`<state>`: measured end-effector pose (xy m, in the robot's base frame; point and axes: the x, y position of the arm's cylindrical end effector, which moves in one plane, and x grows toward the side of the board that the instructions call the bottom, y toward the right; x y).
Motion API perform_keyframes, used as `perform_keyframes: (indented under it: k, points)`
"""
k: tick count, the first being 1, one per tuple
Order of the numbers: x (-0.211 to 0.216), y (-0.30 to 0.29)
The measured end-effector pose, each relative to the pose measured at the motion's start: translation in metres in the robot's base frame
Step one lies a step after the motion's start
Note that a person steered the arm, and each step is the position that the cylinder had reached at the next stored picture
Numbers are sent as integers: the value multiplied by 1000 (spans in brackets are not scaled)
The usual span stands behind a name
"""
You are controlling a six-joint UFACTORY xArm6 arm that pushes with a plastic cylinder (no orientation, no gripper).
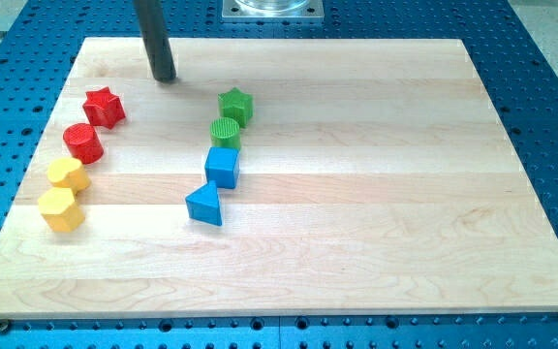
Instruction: Move the green star slightly to the left
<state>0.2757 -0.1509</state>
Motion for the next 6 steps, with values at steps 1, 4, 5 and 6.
perform_keyframes:
  k: [1, 4, 5, 6]
  points:
    - [0, 56]
    - [135, 191]
    - [154, 151]
    - [154, 115]
